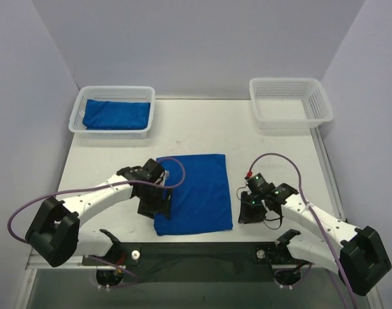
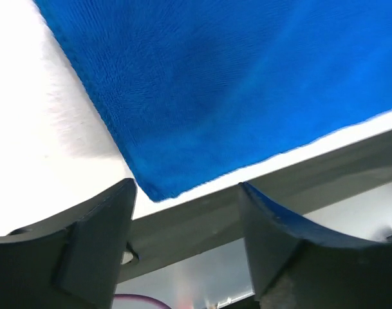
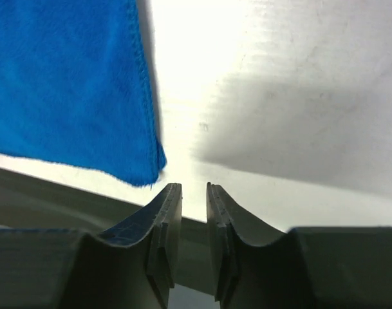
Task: Fold and stack the towels
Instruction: Fold the towel
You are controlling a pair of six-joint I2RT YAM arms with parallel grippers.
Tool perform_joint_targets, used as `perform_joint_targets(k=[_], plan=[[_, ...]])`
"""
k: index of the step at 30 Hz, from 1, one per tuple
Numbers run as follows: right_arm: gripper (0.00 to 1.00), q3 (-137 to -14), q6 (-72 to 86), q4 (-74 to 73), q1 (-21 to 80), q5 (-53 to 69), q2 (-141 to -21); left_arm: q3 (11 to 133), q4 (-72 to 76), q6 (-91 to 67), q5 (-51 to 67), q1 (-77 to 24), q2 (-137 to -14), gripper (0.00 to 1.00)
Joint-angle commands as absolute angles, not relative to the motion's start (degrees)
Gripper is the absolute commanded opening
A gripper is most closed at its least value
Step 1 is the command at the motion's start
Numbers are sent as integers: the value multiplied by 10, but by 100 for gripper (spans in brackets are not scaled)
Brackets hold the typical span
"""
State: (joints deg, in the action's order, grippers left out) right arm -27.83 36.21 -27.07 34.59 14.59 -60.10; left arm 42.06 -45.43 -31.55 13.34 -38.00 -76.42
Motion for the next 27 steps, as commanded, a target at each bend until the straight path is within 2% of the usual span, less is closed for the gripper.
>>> perform_joint_targets(k=[1,2,5,11,14,18,21,27], plan=[[24,-317,345,-325,338,140,-570,487,-476,-288,105,-342,-725,78],[28,-331,311,-318,331,132,-577,509,-478,-273,109,-318,-730,85],[40,-396,253,-279,265,148,-632,539,-459,-240,108,-233,-745,95],[61,-532,168,-171,180,201,-777,596,-327,-164,70,-163,-829,97],[67,-605,142,-139,165,240,-860,619,-277,-149,63,-142,-889,97],[71,-673,106,-127,152,248,-967,652,-236,-147,112,-128,-972,97],[72,-713,112,-112,140,271,-1028,666,-207,-149,119,-128,-1011,93],[68,-758,120,-99,134,311,-1113,692,-201,-148,121,-127,-1063,85]])
